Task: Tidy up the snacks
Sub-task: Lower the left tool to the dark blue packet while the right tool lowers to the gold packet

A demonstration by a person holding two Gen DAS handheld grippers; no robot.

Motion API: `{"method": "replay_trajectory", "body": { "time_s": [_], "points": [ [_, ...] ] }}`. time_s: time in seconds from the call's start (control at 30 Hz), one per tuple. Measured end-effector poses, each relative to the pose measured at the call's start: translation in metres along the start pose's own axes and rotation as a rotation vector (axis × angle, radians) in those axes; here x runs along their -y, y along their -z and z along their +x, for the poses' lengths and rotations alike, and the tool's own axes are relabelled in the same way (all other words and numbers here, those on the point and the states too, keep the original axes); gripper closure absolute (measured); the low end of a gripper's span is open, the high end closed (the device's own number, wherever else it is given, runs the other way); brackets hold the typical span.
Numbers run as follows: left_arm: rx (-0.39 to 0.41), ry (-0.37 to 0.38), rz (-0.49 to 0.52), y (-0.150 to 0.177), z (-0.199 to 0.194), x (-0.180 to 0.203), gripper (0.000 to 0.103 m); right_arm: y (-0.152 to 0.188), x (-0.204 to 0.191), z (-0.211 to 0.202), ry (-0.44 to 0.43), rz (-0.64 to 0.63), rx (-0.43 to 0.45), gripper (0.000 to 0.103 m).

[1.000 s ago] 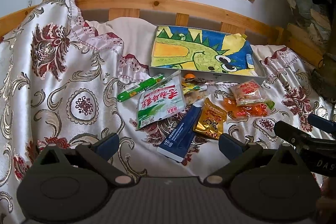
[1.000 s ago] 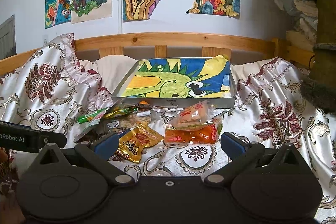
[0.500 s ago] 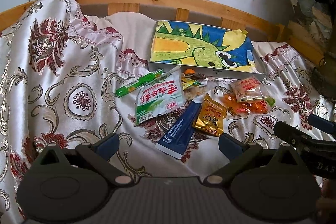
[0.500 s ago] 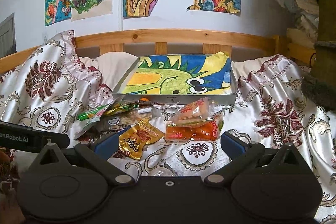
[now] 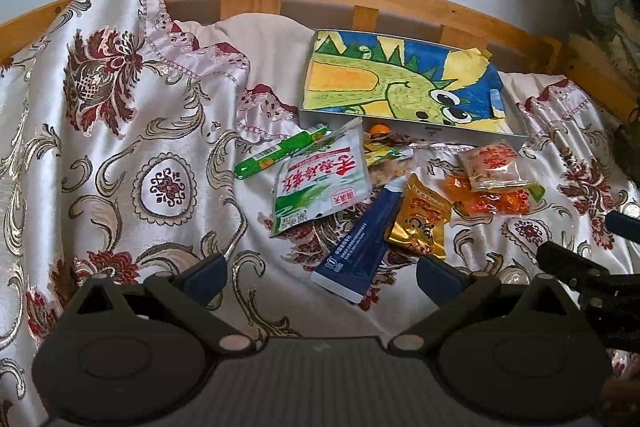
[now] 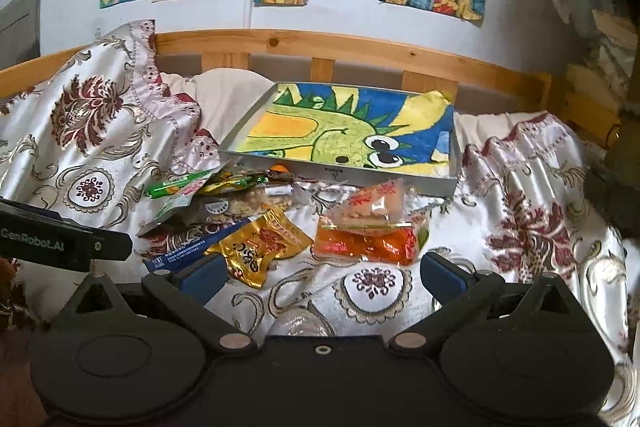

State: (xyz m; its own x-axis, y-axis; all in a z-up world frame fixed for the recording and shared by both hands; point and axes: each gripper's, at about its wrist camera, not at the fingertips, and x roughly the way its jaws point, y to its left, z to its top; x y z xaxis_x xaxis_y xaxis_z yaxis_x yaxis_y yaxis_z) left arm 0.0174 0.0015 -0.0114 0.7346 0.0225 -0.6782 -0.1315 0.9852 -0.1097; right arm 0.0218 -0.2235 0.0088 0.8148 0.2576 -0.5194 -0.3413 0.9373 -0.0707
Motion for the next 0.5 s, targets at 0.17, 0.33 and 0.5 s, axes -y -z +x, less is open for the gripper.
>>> {"method": "replay_trajectory", "body": {
  "time_s": [0.17,0.33,0.5],
  "points": [
    [-0.021,-0.013,0.005,-0.008,0.006,0.001,0.000,-0.013,0.004,0.005,-0.026,-0.069,0.017,0.001],
    [-0.052,-0.020,0.035,-0.015,0.015,0.004,0.000,-0.027,0.014,0.021,-0.082,-0.098,0.007,0.001],
    [-0.090,-0.030,0.050,-0.026,0.023,0.004,0.000,-0.038,0.016,0.040,-0.121,-0.108,0.011,0.001]
  ]
}}
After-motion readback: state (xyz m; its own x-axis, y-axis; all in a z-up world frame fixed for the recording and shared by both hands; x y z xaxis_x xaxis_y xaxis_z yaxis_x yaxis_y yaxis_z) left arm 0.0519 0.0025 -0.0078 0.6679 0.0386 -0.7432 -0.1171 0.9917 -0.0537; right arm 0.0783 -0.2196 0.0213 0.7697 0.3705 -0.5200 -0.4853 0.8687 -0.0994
